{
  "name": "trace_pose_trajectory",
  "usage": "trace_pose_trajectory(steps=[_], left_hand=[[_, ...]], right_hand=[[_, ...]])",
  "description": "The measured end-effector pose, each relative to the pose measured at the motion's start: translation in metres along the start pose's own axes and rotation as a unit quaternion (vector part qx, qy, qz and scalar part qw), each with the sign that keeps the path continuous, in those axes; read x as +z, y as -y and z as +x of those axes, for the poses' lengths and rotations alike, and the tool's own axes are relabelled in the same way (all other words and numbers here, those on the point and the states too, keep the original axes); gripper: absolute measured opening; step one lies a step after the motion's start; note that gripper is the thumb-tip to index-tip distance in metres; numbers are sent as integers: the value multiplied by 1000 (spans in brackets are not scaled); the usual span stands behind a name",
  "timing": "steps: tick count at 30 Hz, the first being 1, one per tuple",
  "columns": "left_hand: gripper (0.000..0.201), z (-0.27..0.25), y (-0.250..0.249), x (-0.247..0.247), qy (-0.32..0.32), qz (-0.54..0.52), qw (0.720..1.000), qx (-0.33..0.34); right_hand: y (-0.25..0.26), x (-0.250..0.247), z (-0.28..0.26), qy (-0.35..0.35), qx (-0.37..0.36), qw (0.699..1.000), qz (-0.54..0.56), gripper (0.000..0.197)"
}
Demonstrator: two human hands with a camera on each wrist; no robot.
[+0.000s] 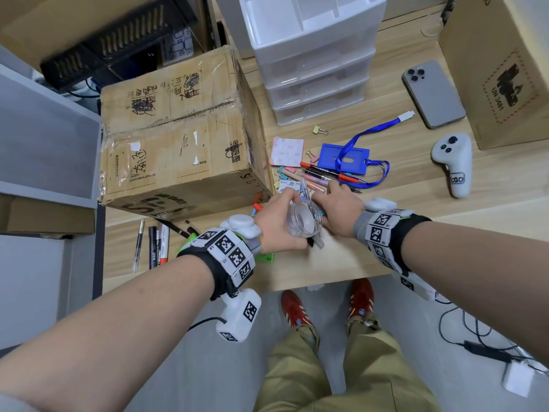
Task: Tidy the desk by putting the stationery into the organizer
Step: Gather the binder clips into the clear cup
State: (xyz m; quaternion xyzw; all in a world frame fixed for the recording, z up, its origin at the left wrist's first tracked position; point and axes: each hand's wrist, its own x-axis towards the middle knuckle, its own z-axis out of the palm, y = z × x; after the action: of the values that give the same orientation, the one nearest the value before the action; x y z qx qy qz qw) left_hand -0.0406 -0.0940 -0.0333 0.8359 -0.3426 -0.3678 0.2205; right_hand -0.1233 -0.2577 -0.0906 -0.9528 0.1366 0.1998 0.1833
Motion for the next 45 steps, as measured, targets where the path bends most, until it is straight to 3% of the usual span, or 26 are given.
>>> trace_pose_trajectory(steps=[13, 23, 36, 41, 45], left_hand=[[63, 3, 3, 0, -9, 3, 1000, 6], [63, 5, 1, 1, -9, -4, 1000, 6], [64, 7, -4, 0, -4, 10, 1000, 4], [66, 8, -1, 0, -5, 9, 1000, -3], [70, 11, -2, -2, -7, 31, 999, -21]], right_hand=[[-6, 5, 7, -15, 12, 1000, 6, 29], [-8, 7, 11, -4, 7, 1000, 22, 34], [-12, -3, 5, -10, 3, 999, 53, 15], [-19, -7, 1, -1, 1, 996, 91, 15], [-30, -20, -5, -10, 23, 983, 183, 12]])
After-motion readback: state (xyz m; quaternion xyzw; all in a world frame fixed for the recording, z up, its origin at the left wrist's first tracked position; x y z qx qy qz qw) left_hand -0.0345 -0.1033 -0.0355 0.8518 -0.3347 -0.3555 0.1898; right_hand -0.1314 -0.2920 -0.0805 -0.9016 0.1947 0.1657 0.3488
